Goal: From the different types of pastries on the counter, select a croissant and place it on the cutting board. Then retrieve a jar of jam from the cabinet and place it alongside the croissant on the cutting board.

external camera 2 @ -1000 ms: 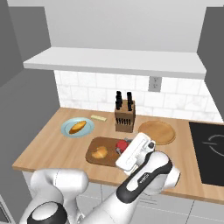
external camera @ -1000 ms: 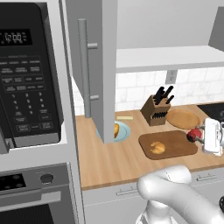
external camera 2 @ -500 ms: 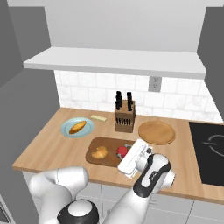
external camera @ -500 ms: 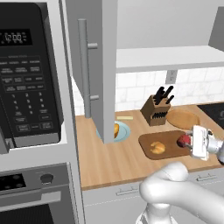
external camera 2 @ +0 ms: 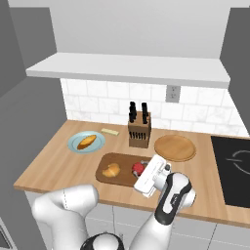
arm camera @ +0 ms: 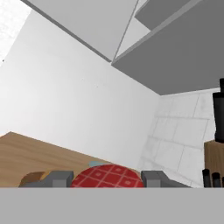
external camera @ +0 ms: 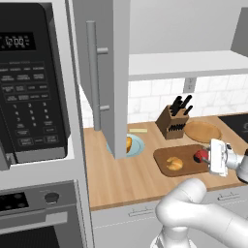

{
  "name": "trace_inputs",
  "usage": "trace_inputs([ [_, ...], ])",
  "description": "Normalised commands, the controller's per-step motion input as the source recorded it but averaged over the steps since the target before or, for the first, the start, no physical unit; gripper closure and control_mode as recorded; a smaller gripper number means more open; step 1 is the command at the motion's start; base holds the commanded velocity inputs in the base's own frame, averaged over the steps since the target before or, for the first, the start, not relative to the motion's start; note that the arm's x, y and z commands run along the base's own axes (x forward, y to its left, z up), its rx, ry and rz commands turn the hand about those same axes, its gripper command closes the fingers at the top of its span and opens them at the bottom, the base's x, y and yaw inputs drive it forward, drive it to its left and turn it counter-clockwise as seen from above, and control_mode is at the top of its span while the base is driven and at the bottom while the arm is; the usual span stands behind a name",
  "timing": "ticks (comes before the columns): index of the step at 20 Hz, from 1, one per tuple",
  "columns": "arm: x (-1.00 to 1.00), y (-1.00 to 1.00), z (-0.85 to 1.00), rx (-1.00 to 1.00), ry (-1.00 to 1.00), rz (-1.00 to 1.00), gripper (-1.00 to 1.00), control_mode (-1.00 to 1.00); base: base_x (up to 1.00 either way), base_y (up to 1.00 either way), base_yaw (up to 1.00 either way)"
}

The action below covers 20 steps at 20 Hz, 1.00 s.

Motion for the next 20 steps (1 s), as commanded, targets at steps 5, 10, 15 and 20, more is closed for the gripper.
trace_inputs([
  [5,0.00,0.00,-0.69,-0.03,-0.03,0.00,-1.00,-1.00,0.00,0.00,0.00],
  [10,0.12,0.01,-0.27,-0.02,0.01,-0.01,-1.00,-1.00,0.00,0.00,0.00],
  [15,0.36,0.05,-0.02,0.00,0.02,-0.04,-1.00,-1.00,0.00,0.00,0.00],
  [20,-0.11,-0.21,0.09,0.03,0.00,-0.04,-1.00,-1.00,0.00,0.00,0.00],
])
